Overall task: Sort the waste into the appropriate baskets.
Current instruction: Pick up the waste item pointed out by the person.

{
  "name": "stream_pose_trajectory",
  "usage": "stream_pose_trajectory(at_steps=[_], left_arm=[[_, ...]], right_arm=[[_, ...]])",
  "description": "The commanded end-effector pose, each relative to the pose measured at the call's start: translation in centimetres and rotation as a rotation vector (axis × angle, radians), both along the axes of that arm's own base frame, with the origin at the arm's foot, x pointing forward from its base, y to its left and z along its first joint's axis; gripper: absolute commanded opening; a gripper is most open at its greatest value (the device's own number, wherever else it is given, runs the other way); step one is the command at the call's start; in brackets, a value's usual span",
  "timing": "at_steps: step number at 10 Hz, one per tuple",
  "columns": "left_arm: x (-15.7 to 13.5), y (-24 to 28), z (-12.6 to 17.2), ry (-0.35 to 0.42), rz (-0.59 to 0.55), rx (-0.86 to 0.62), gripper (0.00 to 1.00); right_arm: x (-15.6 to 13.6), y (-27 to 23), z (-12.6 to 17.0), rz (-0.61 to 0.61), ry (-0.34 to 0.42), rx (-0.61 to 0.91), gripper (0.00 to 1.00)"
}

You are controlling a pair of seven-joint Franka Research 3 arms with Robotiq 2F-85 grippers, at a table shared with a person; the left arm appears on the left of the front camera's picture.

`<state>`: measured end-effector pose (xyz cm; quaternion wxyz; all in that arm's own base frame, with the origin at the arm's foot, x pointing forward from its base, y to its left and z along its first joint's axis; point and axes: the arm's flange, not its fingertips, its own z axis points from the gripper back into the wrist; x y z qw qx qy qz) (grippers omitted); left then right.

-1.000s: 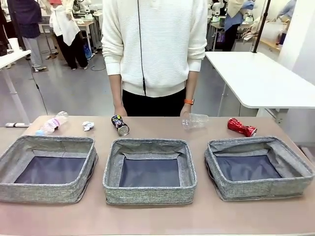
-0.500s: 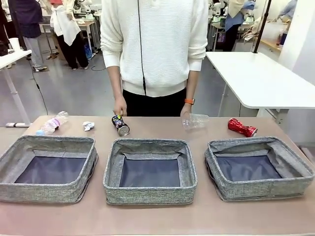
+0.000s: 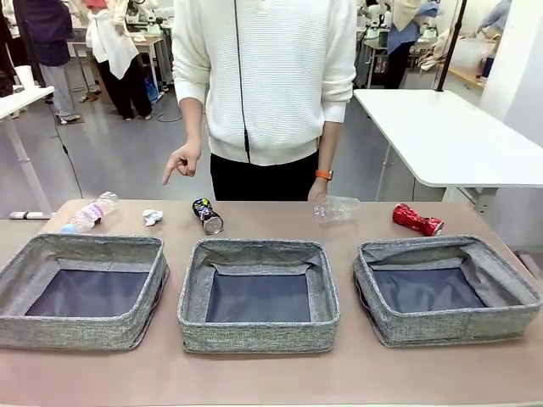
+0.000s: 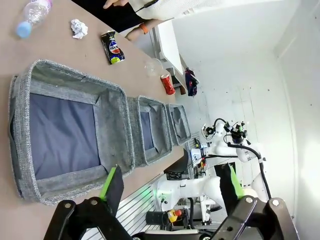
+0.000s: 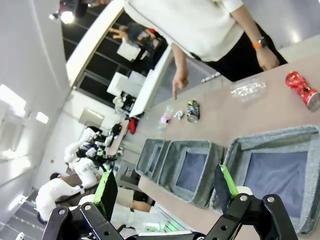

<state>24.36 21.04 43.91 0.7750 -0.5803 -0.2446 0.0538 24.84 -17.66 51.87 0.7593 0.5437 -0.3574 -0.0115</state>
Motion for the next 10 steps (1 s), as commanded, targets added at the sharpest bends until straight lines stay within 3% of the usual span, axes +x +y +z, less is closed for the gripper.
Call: stream_pose_trajectory(at_steps=[1, 6, 7, 8, 10], left_arm=[[0.2, 0.1, 0.2, -0.033, -0.004, -0.008, 1.0], [0.2, 0.1, 0.2, -0.033, -0.004, -0.008, 1.0], [0.0, 0.0, 0.2, -0.002, 0.002, 0.001, 1.0], [1.0, -0.1, 1.8, 0.101, 0.065, 0.108, 1.0], [7.8, -6.1, 7.0, 0.156, 0.047, 0.345, 1.0]], right_arm=[[0.2, 0.0, 0.4, 0.001, -0.031, -0.006, 1.0], [0.2, 0.0, 0.4, 0.001, -0.031, -0.006, 1.0], [0.2, 0.0, 0.4, 0.001, -0.031, -0.006, 1.0], [0.2, 0.0, 0.4, 0.001, -0.031, -0.006, 1.0], [0.2, 0.0, 0.4, 0.001, -0.031, -0.006, 1.0]])
